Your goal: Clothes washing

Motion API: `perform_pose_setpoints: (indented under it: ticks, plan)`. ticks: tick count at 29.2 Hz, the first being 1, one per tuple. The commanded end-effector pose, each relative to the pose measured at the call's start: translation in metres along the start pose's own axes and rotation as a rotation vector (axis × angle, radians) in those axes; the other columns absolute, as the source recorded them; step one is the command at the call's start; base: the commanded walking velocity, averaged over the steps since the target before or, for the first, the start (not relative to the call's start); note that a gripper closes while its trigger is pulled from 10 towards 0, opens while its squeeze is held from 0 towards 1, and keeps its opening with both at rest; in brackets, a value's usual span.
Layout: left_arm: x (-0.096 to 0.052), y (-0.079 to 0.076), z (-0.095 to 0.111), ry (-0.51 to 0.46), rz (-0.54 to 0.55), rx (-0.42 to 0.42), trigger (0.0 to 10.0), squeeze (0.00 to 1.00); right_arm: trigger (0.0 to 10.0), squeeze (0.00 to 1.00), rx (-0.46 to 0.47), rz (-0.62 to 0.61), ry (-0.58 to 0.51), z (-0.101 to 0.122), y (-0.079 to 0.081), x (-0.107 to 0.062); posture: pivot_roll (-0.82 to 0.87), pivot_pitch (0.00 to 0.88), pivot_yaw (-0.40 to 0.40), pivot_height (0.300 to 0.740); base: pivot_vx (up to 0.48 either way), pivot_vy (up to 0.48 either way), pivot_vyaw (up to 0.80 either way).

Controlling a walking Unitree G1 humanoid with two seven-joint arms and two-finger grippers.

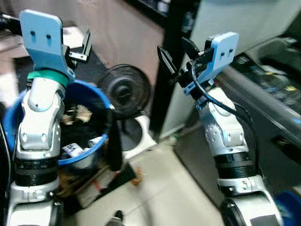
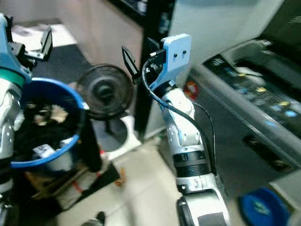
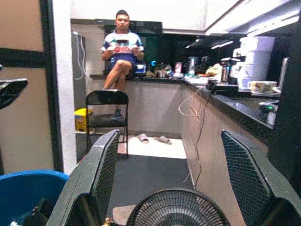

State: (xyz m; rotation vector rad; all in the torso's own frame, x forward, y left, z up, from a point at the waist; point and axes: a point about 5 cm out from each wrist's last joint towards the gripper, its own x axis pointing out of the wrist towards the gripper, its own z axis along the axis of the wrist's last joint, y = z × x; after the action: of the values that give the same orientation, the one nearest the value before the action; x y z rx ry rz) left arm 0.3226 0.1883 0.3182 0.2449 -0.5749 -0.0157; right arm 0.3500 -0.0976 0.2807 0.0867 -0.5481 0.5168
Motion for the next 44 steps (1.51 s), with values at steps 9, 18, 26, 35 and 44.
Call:
perform_pose_setpoints:
  ticks: [9, 18, 26, 35, 44]
  plan:
    - [-0.0007, -0.0022, -0.0030, 0.012, -0.011, 0.004, 10.0, 0.00, 10.0, 0.00, 0.003, -0.005, 0.013, -0.0024, -0.0010, -0.0019, 0.10, 0.000, -0.067, 0.740, 0.000, 0.000, 0.77]
    - [-0.0012, -0.0034, -0.0051, 0.013, 0.001, 0.011, 10.0, 0.00, 10.0, 0.00, 0.024, -0.021, 0.011, -0.0031, -0.0024, -0.0026, 0.10, 0.000, -0.070, 0.740, 0.120, 0.106, 0.49]
    - [-0.0014, -0.0045, -0.0061, 0.014, -0.001, 0.009, 10.0, 0.00, 10.0, 0.00, 0.025, -0.027, 0.022, -0.0049, -0.0035, -0.0031, 0.10, 0.000, -0.070, 0.740, 0.360, 0.317, 0.00]
    - [-0.0011, -0.0052, -0.0067, 0.013, -0.004, 0.006, 10.0, 0.00, 10.0, 0.00, 0.013, -0.027, 0.025, -0.0055, -0.0039, -0.0033, 0.09, 0.000, -0.070, 0.740, 0.333, 0.340, 0.00]
    - [0.0000, -0.0051, -0.0103, 0.038, 0.003, -0.008, 10.0, 0.00, 10.0, 0.00, 0.009, -0.036, 0.026, -0.0061, -0.0057, -0.0035, 0.09, 0.000, -0.067, 0.740, 0.127, 0.148, 0.00]
